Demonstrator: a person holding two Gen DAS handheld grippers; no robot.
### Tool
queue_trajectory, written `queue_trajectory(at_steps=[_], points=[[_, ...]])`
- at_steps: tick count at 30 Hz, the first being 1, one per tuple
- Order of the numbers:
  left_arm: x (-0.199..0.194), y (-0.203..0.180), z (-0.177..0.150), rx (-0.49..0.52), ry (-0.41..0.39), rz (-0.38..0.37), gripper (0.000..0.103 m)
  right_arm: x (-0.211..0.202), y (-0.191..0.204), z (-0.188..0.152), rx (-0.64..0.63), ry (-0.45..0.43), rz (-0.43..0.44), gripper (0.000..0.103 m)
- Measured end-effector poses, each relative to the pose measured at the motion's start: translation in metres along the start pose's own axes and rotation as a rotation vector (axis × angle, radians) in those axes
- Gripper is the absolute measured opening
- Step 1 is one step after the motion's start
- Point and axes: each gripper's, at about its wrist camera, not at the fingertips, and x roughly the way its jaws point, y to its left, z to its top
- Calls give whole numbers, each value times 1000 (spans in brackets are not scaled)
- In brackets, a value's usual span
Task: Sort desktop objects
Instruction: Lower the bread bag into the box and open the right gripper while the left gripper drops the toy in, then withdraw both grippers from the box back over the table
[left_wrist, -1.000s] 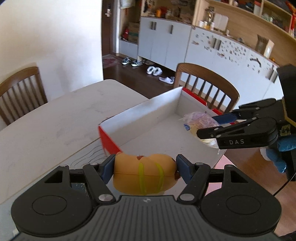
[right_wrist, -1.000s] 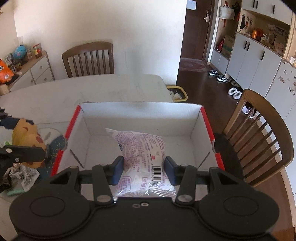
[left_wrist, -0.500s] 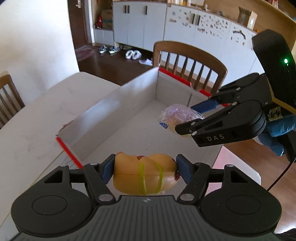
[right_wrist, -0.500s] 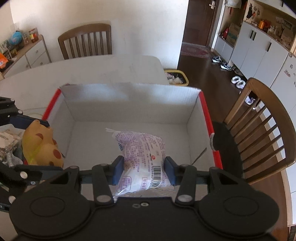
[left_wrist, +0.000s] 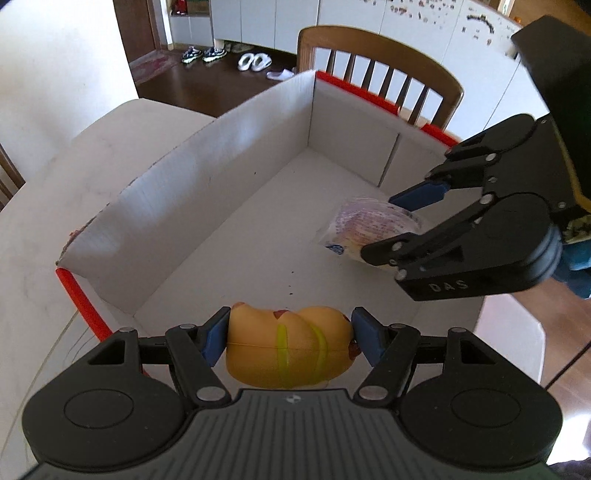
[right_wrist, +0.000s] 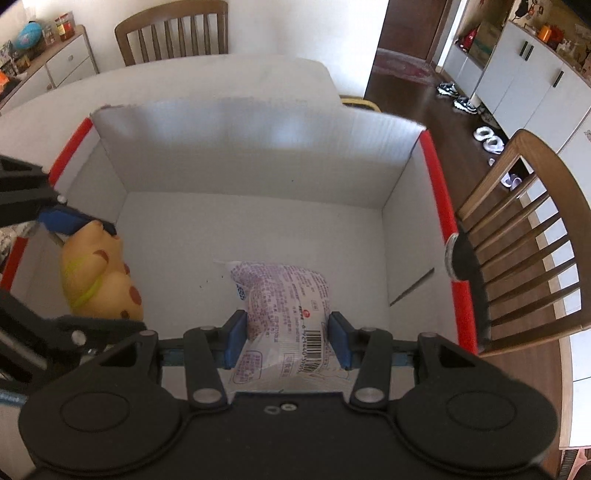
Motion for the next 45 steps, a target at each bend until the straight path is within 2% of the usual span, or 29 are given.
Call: queue_trajectory(at_steps=[5, 16, 19, 22, 25, 37, 45], points=[[10, 1, 1, 20, 45, -8, 70, 8, 2, -2, -1, 30, 2, 47], [20, -4, -3, 51, 82, 6, 71, 13, -2, -3, 14, 47, 2, 49], [22, -6, -5, 70, 92, 33, 71, 13, -1, -2, 13, 48, 3, 49], [30, -8, 2, 78, 99, 35, 72, 12, -1, -2, 18, 47, 4, 49], [29, -8, 3, 73, 100, 33, 72, 10, -1, -4, 21, 45, 5, 54], [-3, -9, 2, 7, 18, 0, 74, -26, -9, -8, 58, -22, 12, 57], [-36, -14, -12, -29, -64, 0, 74, -54, -2, -10, 65, -73, 19, 57]])
